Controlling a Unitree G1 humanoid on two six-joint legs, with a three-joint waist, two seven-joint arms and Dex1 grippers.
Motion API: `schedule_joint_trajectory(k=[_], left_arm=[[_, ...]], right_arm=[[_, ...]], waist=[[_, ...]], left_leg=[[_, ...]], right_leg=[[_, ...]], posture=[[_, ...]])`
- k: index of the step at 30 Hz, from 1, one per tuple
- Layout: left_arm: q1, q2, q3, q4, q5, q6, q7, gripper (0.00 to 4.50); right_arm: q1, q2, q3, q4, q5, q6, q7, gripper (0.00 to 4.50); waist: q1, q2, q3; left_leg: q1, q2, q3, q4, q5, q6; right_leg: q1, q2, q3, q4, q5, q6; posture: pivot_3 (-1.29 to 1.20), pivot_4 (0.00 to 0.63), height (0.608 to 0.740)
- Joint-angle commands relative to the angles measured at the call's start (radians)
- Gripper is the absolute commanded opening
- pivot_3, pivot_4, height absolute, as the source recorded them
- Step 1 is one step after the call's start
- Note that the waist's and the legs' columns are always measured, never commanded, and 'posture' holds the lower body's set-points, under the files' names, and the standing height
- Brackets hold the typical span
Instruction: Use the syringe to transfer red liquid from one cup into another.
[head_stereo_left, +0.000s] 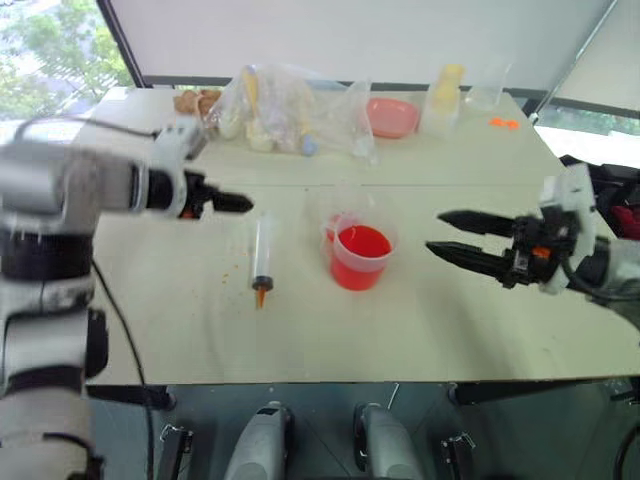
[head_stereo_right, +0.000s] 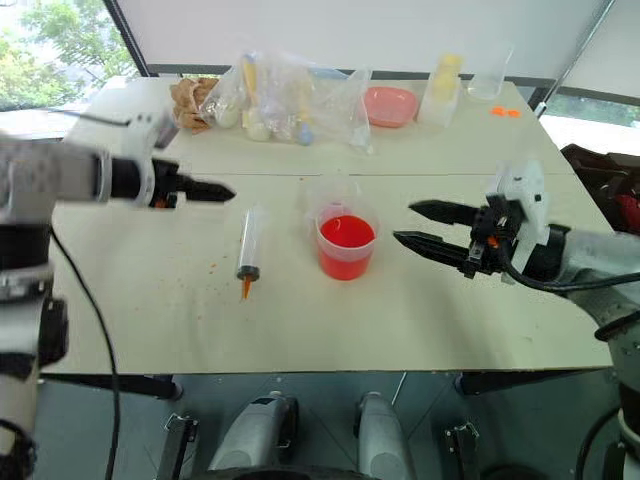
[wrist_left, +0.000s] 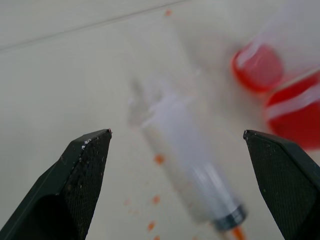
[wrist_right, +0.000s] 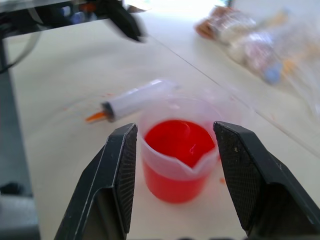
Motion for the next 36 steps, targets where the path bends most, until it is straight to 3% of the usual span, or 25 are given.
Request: schedule_joint_trajectory(k=[1, 9, 17, 20, 24, 25, 30, 31, 33, 36], left_arm=[[-0.100, -0.068, -0.074, 0.242, 0.065, 0.025, 0.022, 4.44], [-0.171, -0.210, -0.213, 0.460, 0.175, -0.067, -0.016, 4.44], [-0.111, -0.338, -0.195, 0.606, 0.270, -0.224, -0.015, 4.44], [-0.105, -0.348, -0.191, 0.632, 0.299, -0.264, -0.032, 3.62], [-0.116, -0.357, -0.177, 0.655, 0.334, -0.307, -0.043, 1.72], [-0.120, -0.360, -0.172, 0.655, 0.337, -0.307, -0.050, 1.42], [-0.134, -0.339, -0.185, 0.572, 0.337, -0.341, -0.155, 1.40], [-0.110, -0.304, -0.172, 0.434, 0.333, -0.486, -0.209, 1.40], [-0.094, -0.244, -0.122, 0.216, 0.283, -0.599, -0.307, 1.40], [-0.080, -0.219, 0.002, 0.047, 0.220, -0.737, -0.333, 1.40]], right_arm=[[-0.073, -0.020, 0.059, -0.003, -0.027, -0.052, 0.058, 2.53], [-0.100, 0.037, 0.128, -0.004, -0.079, -0.100, 0.029, 2.53], [-0.043, 0.067, 0.099, -0.029, -0.085, -0.103, -0.031, 2.53], [-0.040, 0.066, 0.090, -0.032, -0.084, -0.102, -0.042, 2.53], [-0.038, 0.071, 0.093, -0.028, -0.084, -0.103, -0.050, 2.53], [-0.040, 0.076, 0.098, -0.025, -0.085, -0.104, -0.052, 2.53], [-0.039, 0.086, 0.097, -0.016, -0.083, -0.102, -0.057, 2.53], [-0.035, 0.087, 0.071, -0.010, -0.071, -0.097, -0.067, 2.53], [-0.025, 0.085, 0.010, 0.005, -0.047, -0.087, -0.086, 2.53], [-0.019, 0.086, -0.055, 0.028, -0.037, -0.094, -0.107, 2.53]], waist=[[-0.011, 0.000, 0.000], [-0.008, 0.000, 0.001], [0.015, 0.001, 0.000], [0.016, 0.001, 0.000], [0.016, 0.001, -0.001], [0.016, 0.001, -0.001], [0.016, 0.001, 0.000], [0.015, 0.001, 0.000], [0.013, 0.000, 0.000], [0.014, 0.000, 0.001]], left_leg=[[0.000, 0.000, 0.000, -0.001, 0.000, 0.000], [-0.007, 0.001, 0.001, -0.001, 0.000, -0.001], [-0.010, 0.000, 0.002, 0.001, 0.000, -0.001], [-0.009, -0.001, 0.001, 0.001, 0.000, -0.001], [-0.009, -0.001, 0.001, 0.002, 0.000, -0.001], [-0.008, -0.001, 0.001, 0.002, 0.000, -0.001], [-0.008, -0.001, 0.001, 0.003, 0.000, -0.001], [-0.008, -0.001, 0.001, 0.003, 0.000, -0.001], [-0.011, 0.000, 0.001, 0.003, 0.000, -0.001], [-0.021, -0.001, 0.001, 0.003, 0.003, -0.005]], right_leg=[[0.000, 0.000, 0.000, 0.000, 0.000, 0.000], [-0.010, 0.000, 0.002, 0.003, 0.000, 0.000], [-0.011, -0.005, 0.003, 0.003, 0.000, 0.000], [-0.009, -0.005, 0.002, 0.003, 0.000, 0.000], [-0.009, -0.005, 0.002, 0.002, 0.000, 0.000], [-0.008, -0.005, 0.002, 0.003, 0.000, 0.000], [-0.008, -0.005, 0.002, 0.003, 0.000, 0.000], [-0.008, -0.005, 0.002, 0.003, 0.000, 0.000], [-0.011, -0.006, 0.002, 0.003, 0.000, 0.000], [-0.023, -0.008, 0.003, 0.008, 0.002, -0.002]], posture=[[0.00, 0.150, 0.737], [0.00, 0.150, 0.737], [0.00, 0.150, 0.737], [0.00, 0.150, 0.737], [0.00, 0.150, 0.737], [0.00, 0.150, 0.737], [0.00, 0.150, 0.737], [0.00, 0.150, 0.737], [0.00, 0.150, 0.737], [0.00, 0.150, 0.737]])
